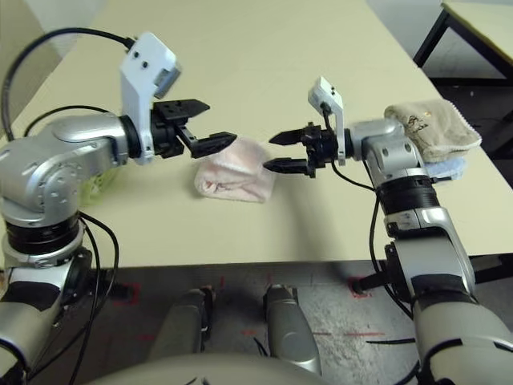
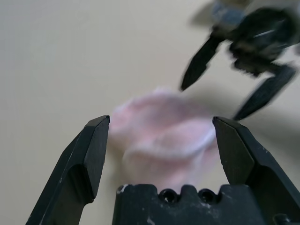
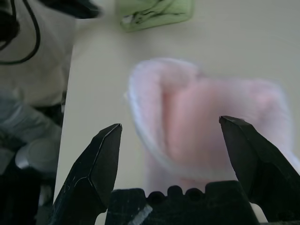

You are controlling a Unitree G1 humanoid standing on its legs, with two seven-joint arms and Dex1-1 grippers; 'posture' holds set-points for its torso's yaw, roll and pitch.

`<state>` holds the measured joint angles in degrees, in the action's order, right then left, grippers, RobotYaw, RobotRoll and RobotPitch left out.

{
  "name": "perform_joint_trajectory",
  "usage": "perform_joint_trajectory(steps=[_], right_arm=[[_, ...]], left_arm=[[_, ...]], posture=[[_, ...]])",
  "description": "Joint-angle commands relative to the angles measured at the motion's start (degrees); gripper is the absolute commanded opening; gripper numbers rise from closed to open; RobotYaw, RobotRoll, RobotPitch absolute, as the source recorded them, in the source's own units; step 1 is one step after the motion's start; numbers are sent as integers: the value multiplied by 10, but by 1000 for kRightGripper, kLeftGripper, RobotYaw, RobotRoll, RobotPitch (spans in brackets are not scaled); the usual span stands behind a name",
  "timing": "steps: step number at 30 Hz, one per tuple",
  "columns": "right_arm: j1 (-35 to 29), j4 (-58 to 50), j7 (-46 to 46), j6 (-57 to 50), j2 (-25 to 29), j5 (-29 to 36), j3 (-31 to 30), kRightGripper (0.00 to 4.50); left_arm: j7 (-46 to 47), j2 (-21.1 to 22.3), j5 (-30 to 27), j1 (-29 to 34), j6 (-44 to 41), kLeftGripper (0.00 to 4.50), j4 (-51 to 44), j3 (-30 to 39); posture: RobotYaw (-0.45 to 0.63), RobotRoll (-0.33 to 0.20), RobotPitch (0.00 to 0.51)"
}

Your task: Fold the towel and set it aside.

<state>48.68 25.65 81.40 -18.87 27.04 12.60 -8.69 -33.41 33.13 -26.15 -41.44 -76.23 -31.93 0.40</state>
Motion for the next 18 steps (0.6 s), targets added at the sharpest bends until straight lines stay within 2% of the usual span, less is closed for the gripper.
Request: perform_joint_trajectory(steps=[1,6,11,14,18], right_arm=[[1,0,-19,35,-26,-16,-25,4500],[9,34,-40,84,-50,-42,-43,4500],[18,42,-57,80,-62,-44,-44,4434],[26,50,-71,62,-63,-39,-36,3543],[29,43,-72,24,-59,-25,-29,2128]], left_arm=[[-4,22,-20,26,-7,4469,-29,9],[10,22,-29,36,-7,4469,-35,2],[21,15,-38,39,-12,4496,-38,-1],[25,15,-43,41,-12,4500,-38,-7],[27,12,-49,40,-13,4500,-37,-13]], posture=[[212,0,122],[227,0,122],[231,0,122],[230,0,122],[219,0,120]])
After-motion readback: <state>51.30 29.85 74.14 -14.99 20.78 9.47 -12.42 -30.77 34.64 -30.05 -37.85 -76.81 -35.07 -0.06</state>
